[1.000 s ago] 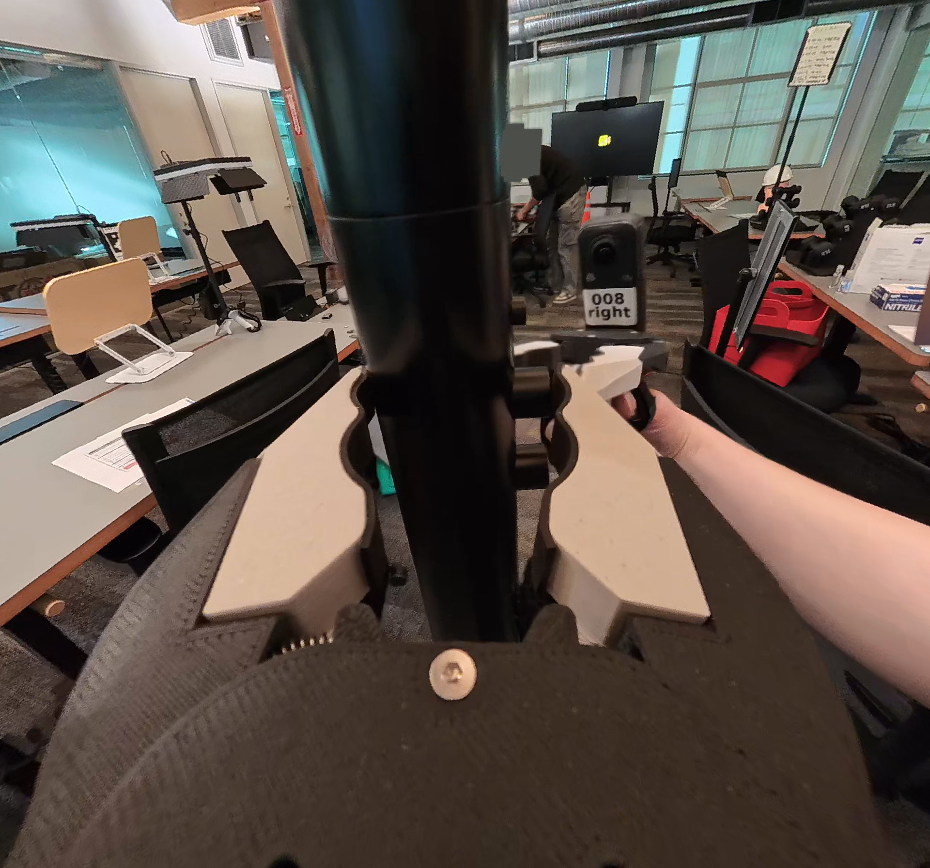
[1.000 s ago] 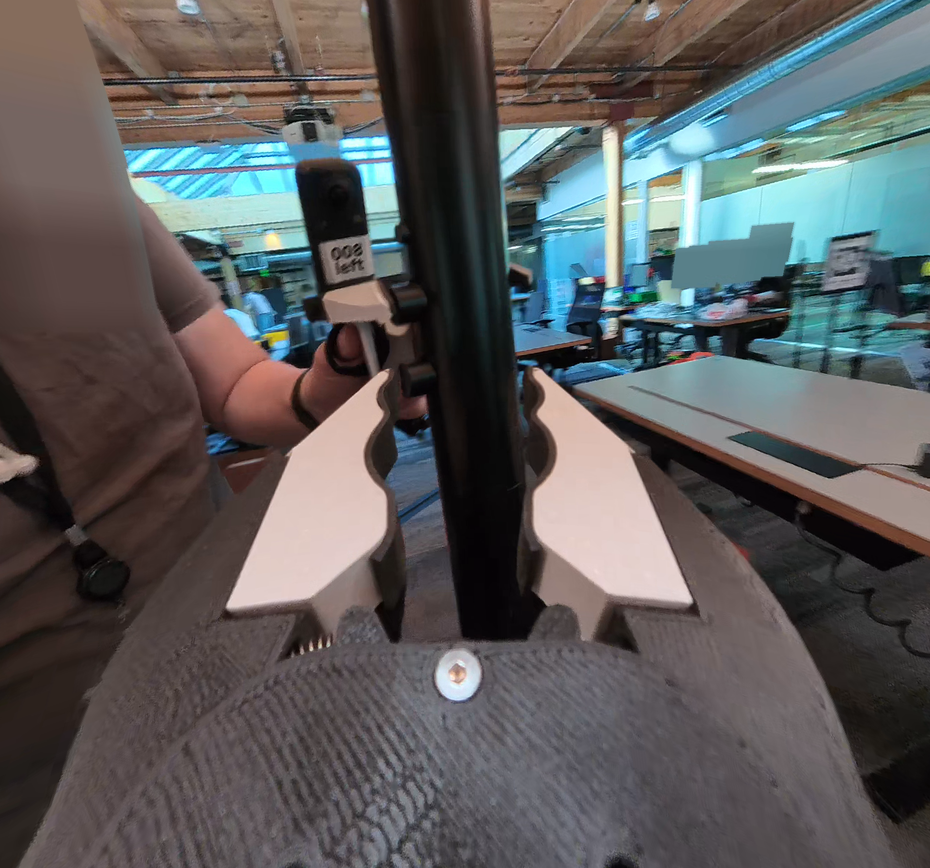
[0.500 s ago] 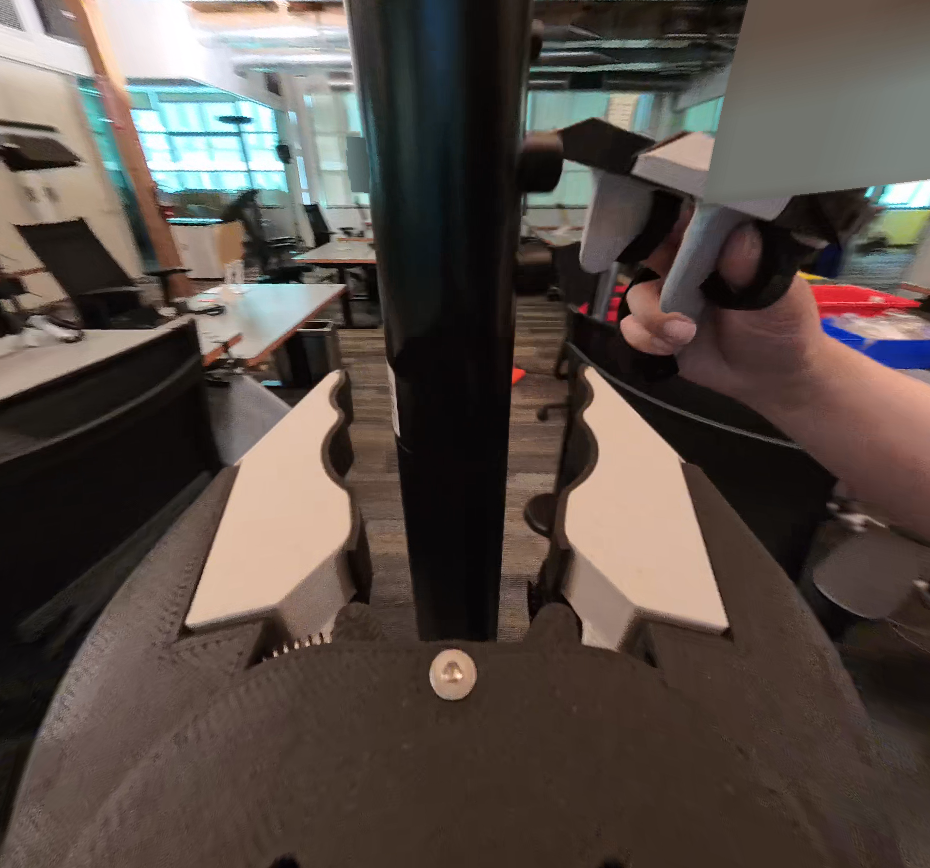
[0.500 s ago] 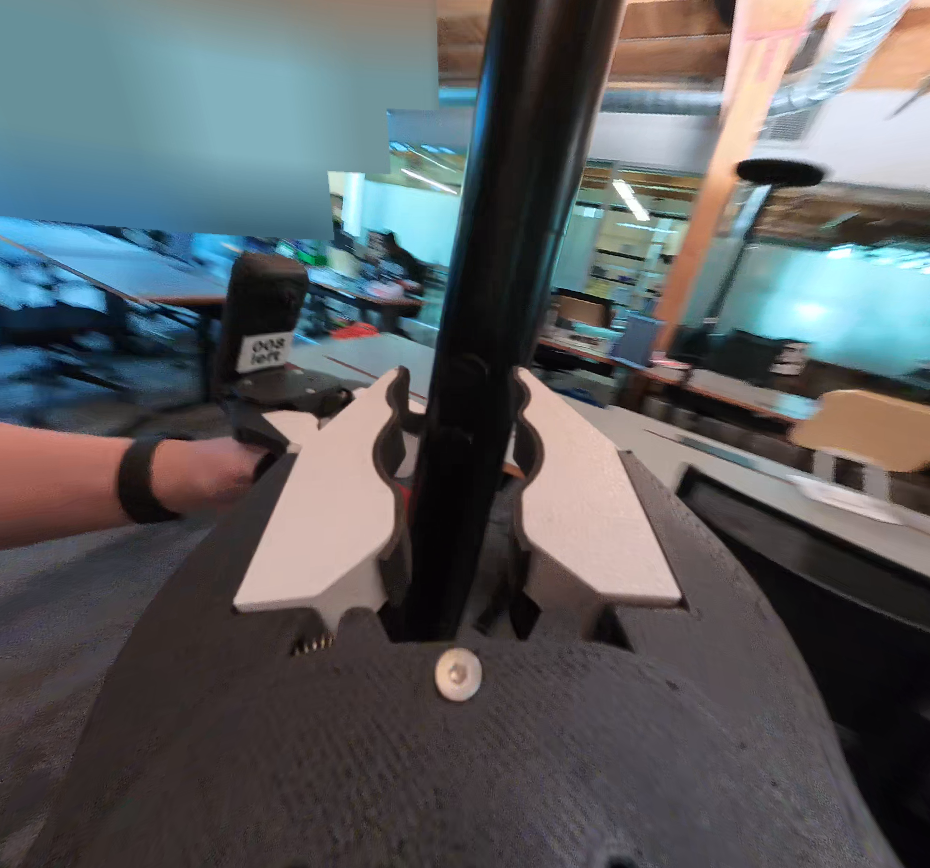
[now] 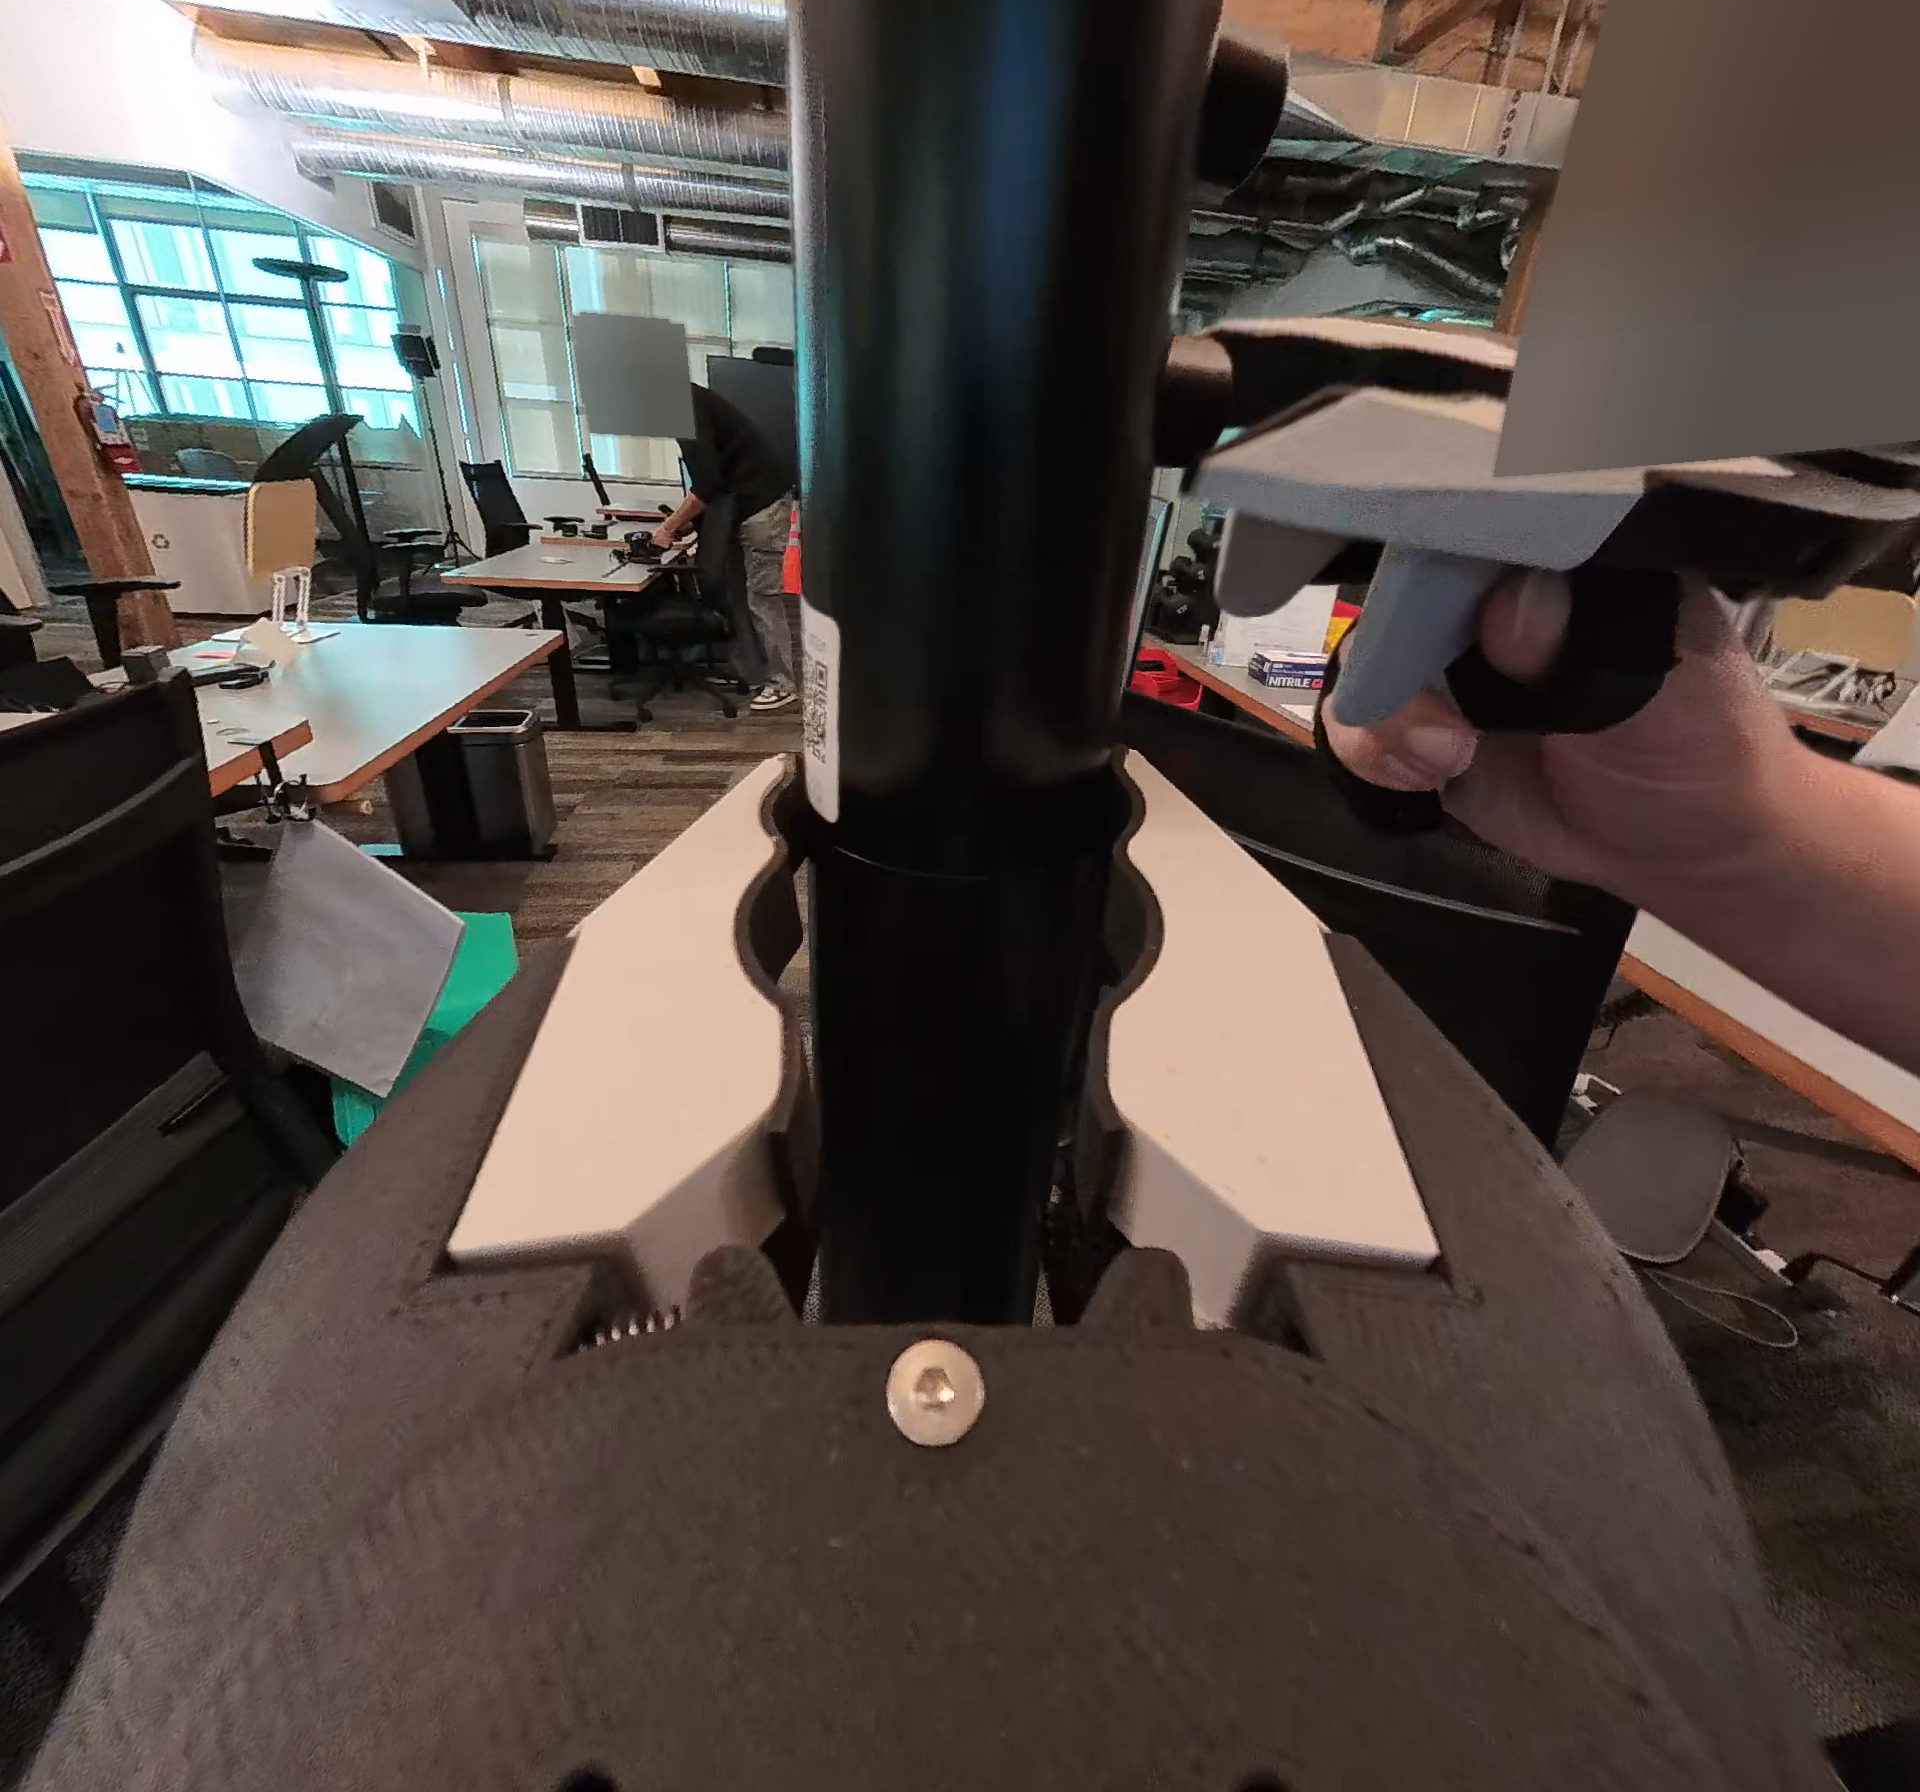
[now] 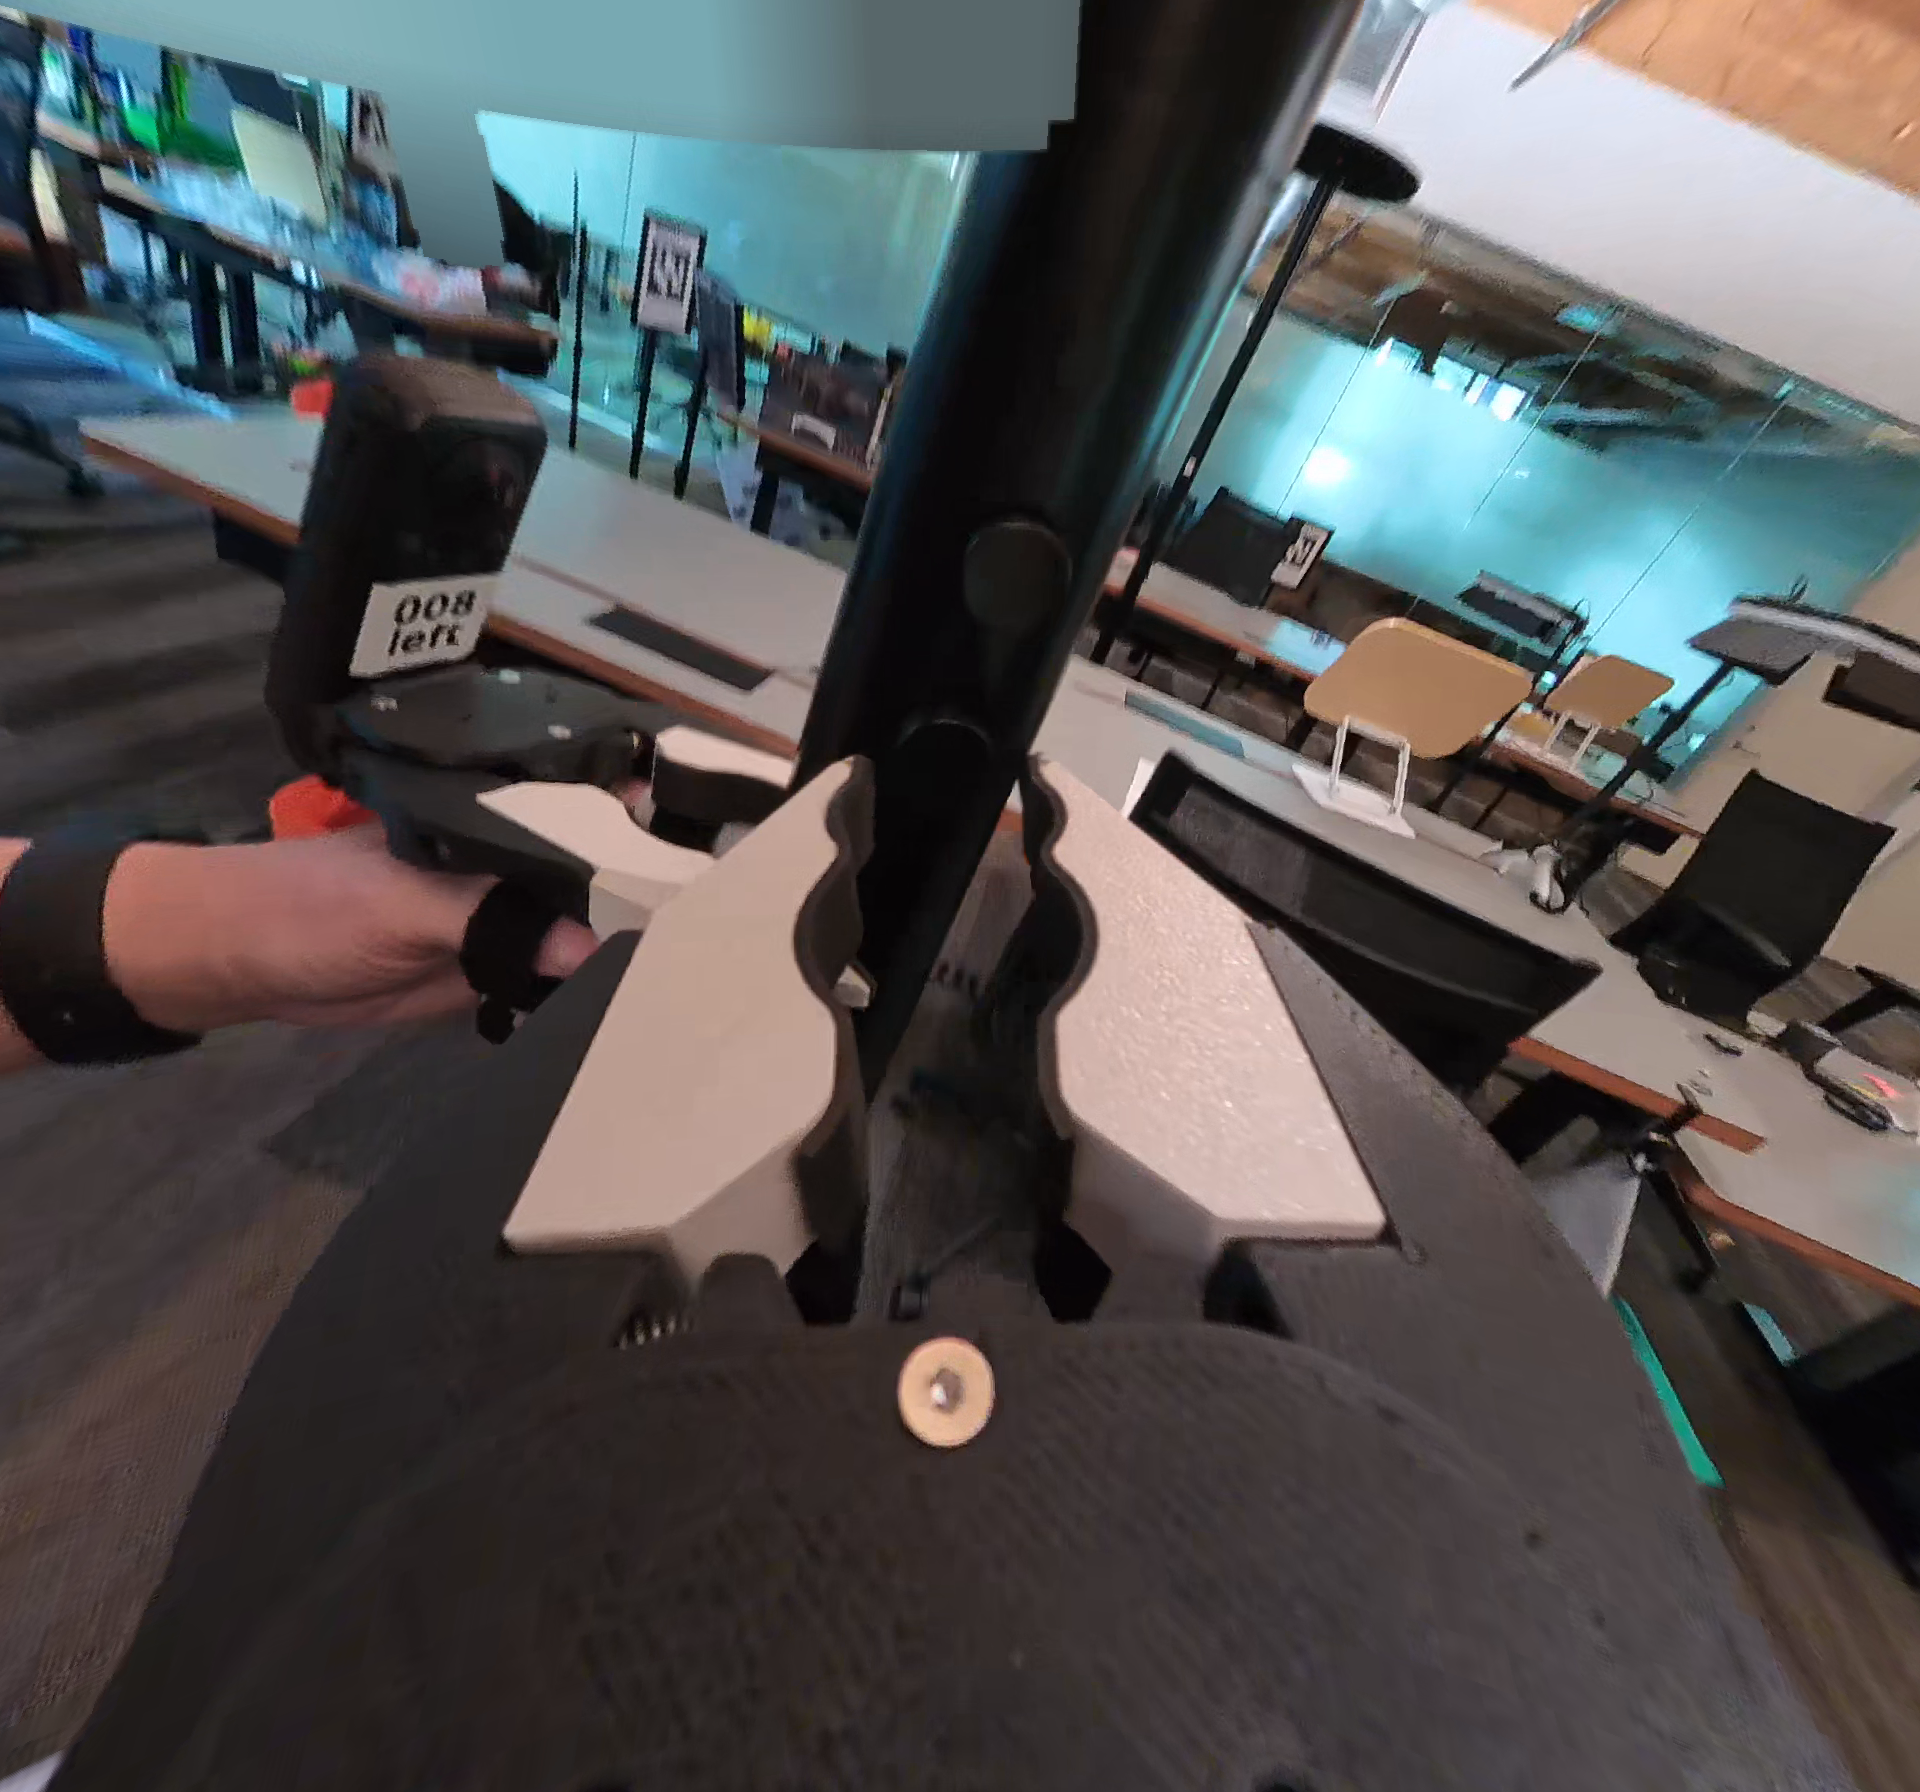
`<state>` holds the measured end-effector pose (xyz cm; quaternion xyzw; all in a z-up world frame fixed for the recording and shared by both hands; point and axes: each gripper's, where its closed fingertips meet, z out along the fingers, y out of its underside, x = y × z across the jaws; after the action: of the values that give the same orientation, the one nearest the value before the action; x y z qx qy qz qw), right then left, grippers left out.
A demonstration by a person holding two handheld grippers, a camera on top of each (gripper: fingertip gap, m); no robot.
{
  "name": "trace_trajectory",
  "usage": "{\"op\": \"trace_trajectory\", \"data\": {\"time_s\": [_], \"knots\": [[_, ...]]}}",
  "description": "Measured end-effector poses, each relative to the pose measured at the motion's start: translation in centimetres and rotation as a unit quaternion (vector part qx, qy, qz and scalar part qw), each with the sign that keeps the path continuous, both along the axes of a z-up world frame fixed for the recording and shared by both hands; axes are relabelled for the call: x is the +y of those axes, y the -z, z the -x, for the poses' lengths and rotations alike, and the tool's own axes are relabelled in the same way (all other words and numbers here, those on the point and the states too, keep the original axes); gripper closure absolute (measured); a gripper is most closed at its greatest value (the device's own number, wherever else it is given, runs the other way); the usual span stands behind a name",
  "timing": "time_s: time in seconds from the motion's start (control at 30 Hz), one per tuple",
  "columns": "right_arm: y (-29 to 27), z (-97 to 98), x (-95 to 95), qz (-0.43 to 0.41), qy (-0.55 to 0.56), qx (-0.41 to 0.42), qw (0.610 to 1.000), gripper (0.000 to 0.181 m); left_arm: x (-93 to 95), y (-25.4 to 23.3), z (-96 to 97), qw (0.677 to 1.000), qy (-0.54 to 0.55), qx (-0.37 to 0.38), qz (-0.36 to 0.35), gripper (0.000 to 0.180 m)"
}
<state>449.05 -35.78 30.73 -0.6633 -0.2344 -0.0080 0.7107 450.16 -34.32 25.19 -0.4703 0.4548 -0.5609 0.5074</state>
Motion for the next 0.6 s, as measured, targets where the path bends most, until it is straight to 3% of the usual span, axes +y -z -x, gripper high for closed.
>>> {"op": "trace_trajectory", "data": {"time_s": [0.13, 0.6], "knots": [[-0.07, 0.17, 0.28, 0.02, 0.01, 0.003, 1.0, 0.164, 0.01, -0.05, 0.05, 1.0, 0.006, -0.005, 0.004, 0.123], [-0.03, 0.2, 0.36, 0.05, -0.011, 0.055, 0.997, 0.161, -0.07, 0.03, 0.4, 0.999, 0.036, -0.018, 0.013, 0.123]]}}
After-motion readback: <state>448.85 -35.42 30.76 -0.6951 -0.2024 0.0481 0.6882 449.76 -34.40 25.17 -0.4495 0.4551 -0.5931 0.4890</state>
